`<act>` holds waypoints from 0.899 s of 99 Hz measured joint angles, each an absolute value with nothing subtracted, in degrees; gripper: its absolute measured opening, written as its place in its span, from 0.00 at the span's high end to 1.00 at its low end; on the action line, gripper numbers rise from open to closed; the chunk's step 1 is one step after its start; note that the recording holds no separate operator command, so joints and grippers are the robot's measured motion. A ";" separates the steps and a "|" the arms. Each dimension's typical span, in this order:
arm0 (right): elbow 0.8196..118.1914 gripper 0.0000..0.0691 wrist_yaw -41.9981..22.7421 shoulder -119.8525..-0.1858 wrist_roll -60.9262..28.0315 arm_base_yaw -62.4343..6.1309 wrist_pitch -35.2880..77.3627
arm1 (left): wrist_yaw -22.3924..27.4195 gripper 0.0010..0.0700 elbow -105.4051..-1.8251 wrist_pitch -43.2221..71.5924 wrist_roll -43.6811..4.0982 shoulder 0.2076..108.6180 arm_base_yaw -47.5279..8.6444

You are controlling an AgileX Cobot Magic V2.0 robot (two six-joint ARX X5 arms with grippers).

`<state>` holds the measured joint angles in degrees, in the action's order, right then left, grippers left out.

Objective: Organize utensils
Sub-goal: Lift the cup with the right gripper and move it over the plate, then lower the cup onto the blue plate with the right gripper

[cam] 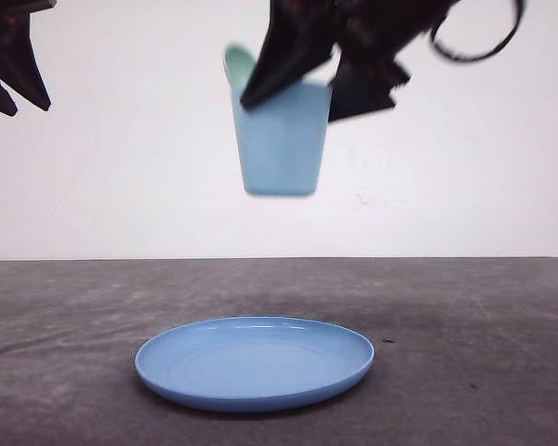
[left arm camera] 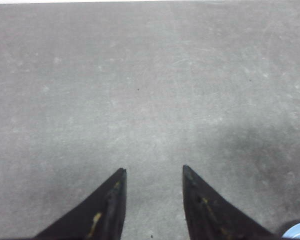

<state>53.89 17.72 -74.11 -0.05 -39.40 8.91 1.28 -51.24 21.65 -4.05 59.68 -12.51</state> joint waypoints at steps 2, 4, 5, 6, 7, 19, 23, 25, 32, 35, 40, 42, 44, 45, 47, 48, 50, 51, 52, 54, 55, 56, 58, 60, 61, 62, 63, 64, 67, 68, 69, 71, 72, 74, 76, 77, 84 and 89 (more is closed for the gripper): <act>53.10 0.40 17.50 -73.08 0.01 -39.79 8.95 | 1.28 0.73 -51.24 21.63 -4.05 59.68 -12.49; 52.31 0.40 17.10 -72.16 0.12 -40.21 8.95 | 1.28 0.73 -51.24 21.65 -4.05 59.68 -12.49; 51.90 0.40 16.84 -71.68 0.21 -40.45 8.93 | 1.28 0.73 -51.24 21.65 -4.05 59.68 -12.49; 51.48 0.40 16.62 -71.24 0.25 -40.66 8.95 | 1.28 0.73 -51.24 21.65 -4.05 59.68 -12.49; 51.09 0.40 16.40 -70.81 0.27 -40.91 8.95 | 1.28 0.73 -51.24 21.65 -4.05 59.68 -12.49; 46.06 0.40 13.85 -66.39 0.73 -43.57 9.06 | 1.26 0.73 -51.24 21.63 -4.05 59.68 -12.49; 44.47 0.40 13.02 -65.34 0.97 -44.42 8.97 | 1.28 0.73 -51.24 21.63 -4.05 59.68 -12.49; 43.68 0.40 12.67 -64.95 1.10 -44.80 8.73 | 1.28 0.73 -51.24 21.63 -4.05 59.68 -12.49; 40.80 0.40 11.75 -64.34 1.58 -46.11 6.96 | 1.26 0.73 -51.24 21.63 -4.05 59.68 -12.49; 39.72 0.40 11.66 -64.36 1.80 -46.48 6.13 | 1.26 0.73 -51.24 21.63 -4.05 59.68 -12.49; 37.65 0.40 10.92 -64.51 2.17 -46.96 4.03 | 1.28 0.73 -51.24 21.65 -4.05 59.68 -12.49; 36.86 0.40 10.59 -64.53 2.44 -47.13 3.25 | 1.26 0.73 -51.24 21.65 -4.05 59.68 -12.49; 36.01 0.40 10.46 -64.60 2.59 -47.31 2.35 | 1.26 0.73 -51.24 21.63 -4.05 59.68 -12.49; 35.62 0.40 10.46 -64.64 2.70 -47.37 1.85 | 1.26 0.73 -51.24 21.63 -4.05 59.68 -12.49; 34.68 0.40 10.46 -64.66 2.87 -47.59 0.51 | 1.26 0.73 -51.24 21.63 -4.05 59.68 -12.49; 34.22 0.40 10.46 -64.71 2.90 -47.72 -0.12 | 1.23 0.73 -51.24 21.65 -4.05 59.68 -12.49; 33.39 0.40 10.44 -64.82 3.03 -47.94 -1.39 | 1.26 0.73 -51.24 21.67 -4.05 59.68 -12.49; 32.99 0.40 10.41 -64.90 3.09 -48.03 -2.07 | 1.23 0.73 -51.24 21.67 -4.05 59.68 -12.49; 32.62 0.40 10.41 -64.99 3.14 -48.07 -2.72 | 1.26 0.73 -51.24 21.67 -4.05 59.68 -12.49; 31.92 0.40 10.41 -65.17 3.27 -48.14 -3.97 | 1.26 0.73 -51.24 21.63 -4.05 59.68 -12.49; 31.62 0.40 10.39 -65.28 3.29 -48.18 -4.62 | 1.26 0.73 -51.24 21.61 -4.05 59.68 -12.49; 31.29 0.40 10.37 -65.41 3.31 -48.25 -5.32 | 1.26 0.73 -51.24 21.61 -4.05 59.68 -12.49; 30.74 0.40 10.28 -65.63 3.40 -48.29 -6.52 | 1.26 0.73 -51.24 21.63 -4.05 59.68 -12.51; 30.30 0.40 10.28 -65.91 3.46 -48.34 -7.64 | 1.26 0.73 -51.24 21.67 -4.05 59.68 -12.51; 30.17 0.40 10.28 -66.06 3.49 -48.34 -8.05 | 1.26 0.73 -51.24 21.69 -4.05 59.68 -12.51; 30.09 0.40 10.26 -66.24 3.51 -48.34 -8.45 | 1.26 0.73 -51.24 21.69 -4.05 59.68 -12.51; 30.04 0.40 10.26 -66.43 3.51 -48.34 -8.73 | 1.26 0.73 -51.24 21.69 -4.05 59.68 -12.49; 30.04 0.40 10.26 -66.61 3.53 -48.34 -9.02 | 1.26 0.73 -51.24 21.67 -4.05 59.68 -12.51; 30.04 0.40 10.26 -67.26 3.57 -48.34 -9.82 | 1.26 0.73 -51.24 21.61 -4.05 59.68 -12.49; 30.04 0.40 10.26 -67.44 3.62 -48.34 -10.09 | 1.26 0.73 -51.24 21.63 -4.05 59.68 -12.49; 30.04 0.40 10.26 -67.68 3.68 -48.34 -10.35 | 1.26 0.73 -51.24 21.63 -4.05 59.68 -12.49; 30.04 0.40 10.26 -68.18 3.73 -48.34 -10.90 | 1.26 0.73 -51.24 21.69 -4.05 59.68 -12.49; 30.04 0.40 10.24 -68.42 3.77 -48.34 -11.14 | 1.26 0.73 -51.24 21.71 -4.05 59.68 -12.49; 30.04 0.40 10.22 -69.04 3.86 -48.34 -11.68 | 1.26 0.73 -51.24 21.71 -4.05 59.68 -12.49; 30.04 0.40 10.22 -69.69 3.88 -48.34 -12.25 | 1.26 0.73 -51.24 21.67 -4.05 59.68 -12.49; 30.04 0.40 10.22 -70.08 3.88 -48.34 -12.51 | 1.26 0.73 -51.24 21.65 -4.05 59.68 -12.49; 30.04 0.40 10.22 -72.71 3.90 -48.34 -14.26 | 1.26 0.73 -51.24 21.69 -4.05 59.68 -12.49; 30.04 0.40 10.22 -74.72 3.90 -48.34 -15.99 | 1.26 0.73 -51.24 21.65 -4.05 59.68 -12.49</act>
